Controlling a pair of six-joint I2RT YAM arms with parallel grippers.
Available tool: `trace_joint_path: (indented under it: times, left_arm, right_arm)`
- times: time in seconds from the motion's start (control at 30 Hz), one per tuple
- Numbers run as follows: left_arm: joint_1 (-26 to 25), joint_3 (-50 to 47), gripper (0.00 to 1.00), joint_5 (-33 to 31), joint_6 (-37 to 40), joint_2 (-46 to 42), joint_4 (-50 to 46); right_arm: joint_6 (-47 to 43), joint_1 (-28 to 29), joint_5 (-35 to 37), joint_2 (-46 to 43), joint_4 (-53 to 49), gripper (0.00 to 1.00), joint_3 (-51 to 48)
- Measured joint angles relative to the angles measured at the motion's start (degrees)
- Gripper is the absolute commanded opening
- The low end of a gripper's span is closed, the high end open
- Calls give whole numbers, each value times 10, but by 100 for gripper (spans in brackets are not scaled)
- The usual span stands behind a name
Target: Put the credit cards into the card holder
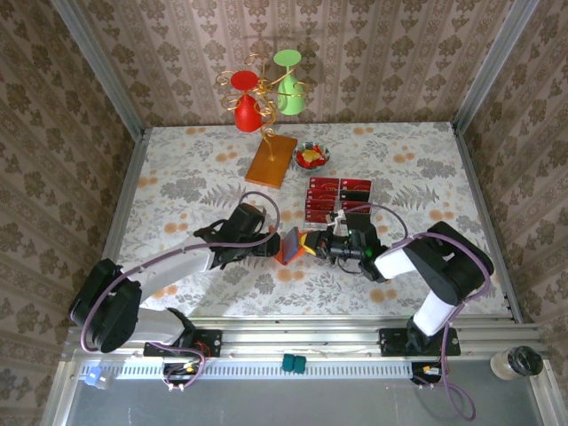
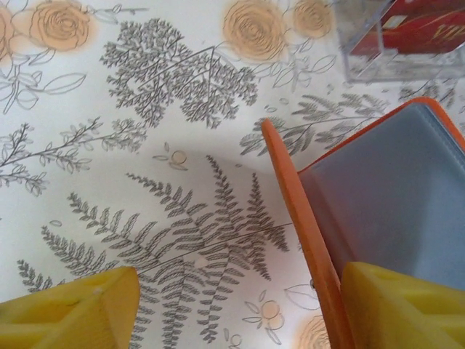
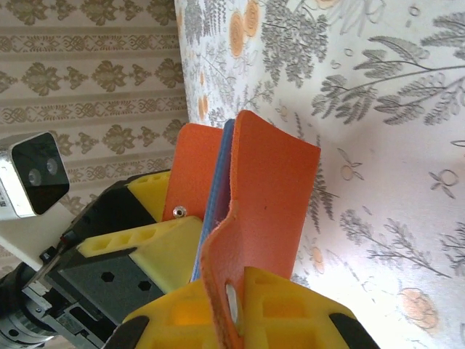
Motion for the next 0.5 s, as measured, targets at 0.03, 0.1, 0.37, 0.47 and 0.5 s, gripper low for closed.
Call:
trace_joint_path:
  times: [0.03, 0.1, 0.37, 0.47, 0.5]
  left_arm:
    - [-1, -4, 74, -2, 1, 0, 0]
    - [-5, -10, 73, -5, 3, 0, 0]
    - [-14, -24, 72, -19, 7, 27, 9]
    - [-19, -24, 72, -24, 9, 45, 11]
    - [-20, -24, 72, -26, 11, 49, 11]
  right_arm:
    - [1, 2, 5, 6, 10, 0, -6]
    - [3, 6, 12, 17, 28, 0, -18]
    - [1, 14, 44, 21, 40, 0, -35]
    - [-6, 18, 57, 7, 25, 1, -41]
    - [-9, 20, 63, 0, 19, 2, -43]
